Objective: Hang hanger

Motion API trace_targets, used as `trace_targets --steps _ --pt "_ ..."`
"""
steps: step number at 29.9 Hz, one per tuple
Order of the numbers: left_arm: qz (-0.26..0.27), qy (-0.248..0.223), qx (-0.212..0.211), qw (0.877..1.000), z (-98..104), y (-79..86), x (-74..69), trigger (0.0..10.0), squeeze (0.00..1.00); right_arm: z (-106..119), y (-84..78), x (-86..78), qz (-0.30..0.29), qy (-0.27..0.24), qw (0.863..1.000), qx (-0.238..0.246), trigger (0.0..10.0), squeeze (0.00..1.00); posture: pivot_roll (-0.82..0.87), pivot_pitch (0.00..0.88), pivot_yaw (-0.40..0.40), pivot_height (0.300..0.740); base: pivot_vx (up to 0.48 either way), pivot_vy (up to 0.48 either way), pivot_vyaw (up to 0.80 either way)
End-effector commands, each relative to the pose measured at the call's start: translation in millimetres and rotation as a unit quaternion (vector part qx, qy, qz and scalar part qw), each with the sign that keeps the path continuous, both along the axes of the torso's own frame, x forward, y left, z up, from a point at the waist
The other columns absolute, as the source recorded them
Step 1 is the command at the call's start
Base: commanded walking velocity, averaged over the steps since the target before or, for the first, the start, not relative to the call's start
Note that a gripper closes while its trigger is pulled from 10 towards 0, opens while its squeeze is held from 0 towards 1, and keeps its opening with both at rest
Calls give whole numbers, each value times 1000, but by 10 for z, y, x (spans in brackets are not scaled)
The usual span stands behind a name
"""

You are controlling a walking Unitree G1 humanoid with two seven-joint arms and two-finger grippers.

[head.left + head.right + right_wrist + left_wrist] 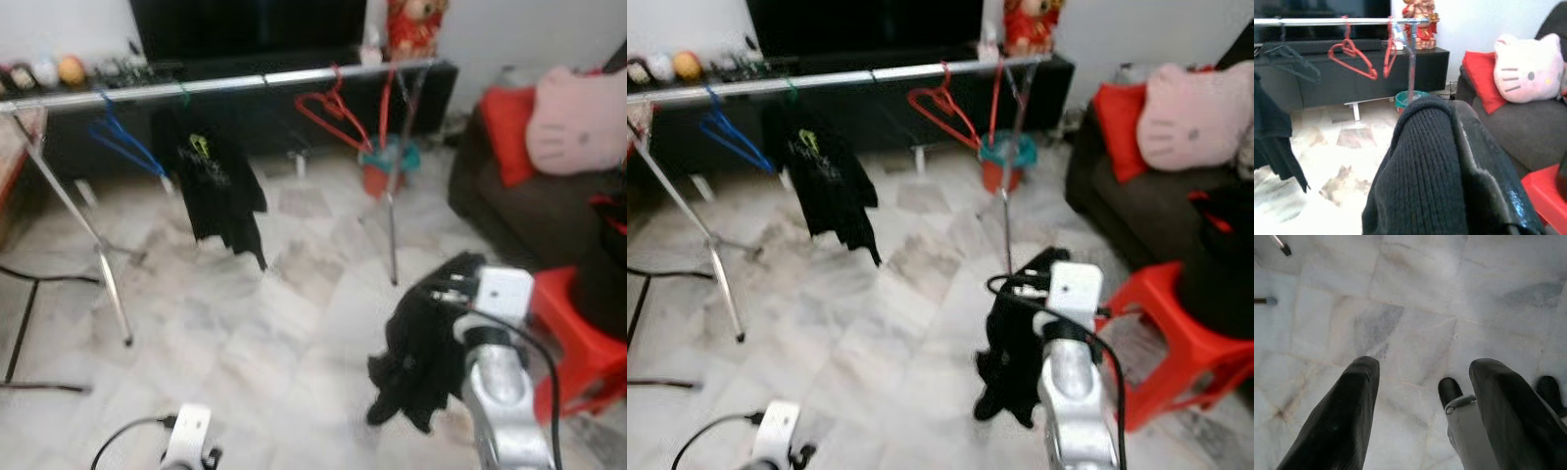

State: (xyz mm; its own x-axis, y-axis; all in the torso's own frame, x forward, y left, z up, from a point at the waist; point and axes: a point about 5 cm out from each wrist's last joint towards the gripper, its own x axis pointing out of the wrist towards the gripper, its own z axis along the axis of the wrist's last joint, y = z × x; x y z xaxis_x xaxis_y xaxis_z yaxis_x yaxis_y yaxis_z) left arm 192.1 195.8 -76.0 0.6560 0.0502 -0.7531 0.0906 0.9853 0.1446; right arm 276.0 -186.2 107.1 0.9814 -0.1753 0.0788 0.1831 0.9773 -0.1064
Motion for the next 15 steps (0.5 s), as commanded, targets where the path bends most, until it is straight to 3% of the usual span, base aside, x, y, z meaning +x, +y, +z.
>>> trace_targets --steps 1,13,15 --pt "-4 8 -4 1000 -17 -31 -18 10000 0 97 -40 8 -6 -21 1000 0 10000 0 -159 0 39 740 0 0 0" --pt "1 6 -13 1000 -19 -38 -22 10000 0 99 -32 9 -5 -21 1000 4 10000 0 -161 0 41 740 0 0 0" --pt "2 12 -12 1000 -31 -40 -42 10000 0 99 -32 9 -4 -20 1000 4 10000 0 -161 0 41 740 291 0 0"
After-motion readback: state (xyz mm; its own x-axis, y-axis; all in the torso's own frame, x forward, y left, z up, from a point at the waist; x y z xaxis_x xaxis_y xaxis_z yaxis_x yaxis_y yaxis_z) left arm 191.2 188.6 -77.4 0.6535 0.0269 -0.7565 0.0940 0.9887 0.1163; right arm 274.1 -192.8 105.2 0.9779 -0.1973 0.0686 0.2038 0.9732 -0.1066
